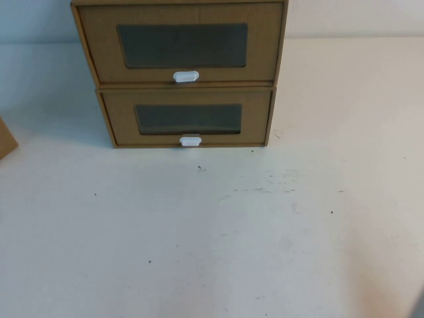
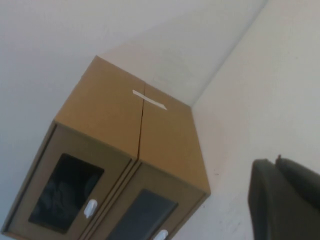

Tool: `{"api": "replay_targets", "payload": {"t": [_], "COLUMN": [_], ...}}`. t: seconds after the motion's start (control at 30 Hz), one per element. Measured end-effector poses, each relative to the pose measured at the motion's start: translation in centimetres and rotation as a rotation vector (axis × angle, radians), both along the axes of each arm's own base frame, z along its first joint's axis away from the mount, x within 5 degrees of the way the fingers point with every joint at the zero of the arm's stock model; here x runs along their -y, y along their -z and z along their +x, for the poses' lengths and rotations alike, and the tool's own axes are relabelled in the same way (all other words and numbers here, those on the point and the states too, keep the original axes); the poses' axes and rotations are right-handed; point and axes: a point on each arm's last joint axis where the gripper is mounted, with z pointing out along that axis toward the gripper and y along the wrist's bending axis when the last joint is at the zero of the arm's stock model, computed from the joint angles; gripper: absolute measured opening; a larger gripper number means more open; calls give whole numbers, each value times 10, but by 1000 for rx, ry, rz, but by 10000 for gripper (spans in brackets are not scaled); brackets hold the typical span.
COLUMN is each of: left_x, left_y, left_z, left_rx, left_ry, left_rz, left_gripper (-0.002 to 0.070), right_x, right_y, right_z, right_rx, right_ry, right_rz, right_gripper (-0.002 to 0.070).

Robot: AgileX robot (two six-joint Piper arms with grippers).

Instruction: Open the shoe box

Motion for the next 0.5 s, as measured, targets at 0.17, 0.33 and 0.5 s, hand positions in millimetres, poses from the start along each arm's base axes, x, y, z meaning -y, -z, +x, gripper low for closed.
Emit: {"api": "replay_targets", "payload": {"t": [0.17,0.33,0.5], "left_x": [6,13,15], "left_y": [-1,-78,-182], "left_z": [-2,-6,10], "left_rx": [-27,91,108], "left_ry": [72,135,162], "left_rz": [134,517,837], "left_gripper": [-6,-6,-6], "right_x": [-6,-10,-11], "right_y": [3,6,7], "right_z": [-1,-2,-2], "right_rx": [-33,-56,-58], "right_ry": [-66,-114,-128], "right_rz": [-6,-91,-139], "right_gripper": [-18,-18,-18]}}
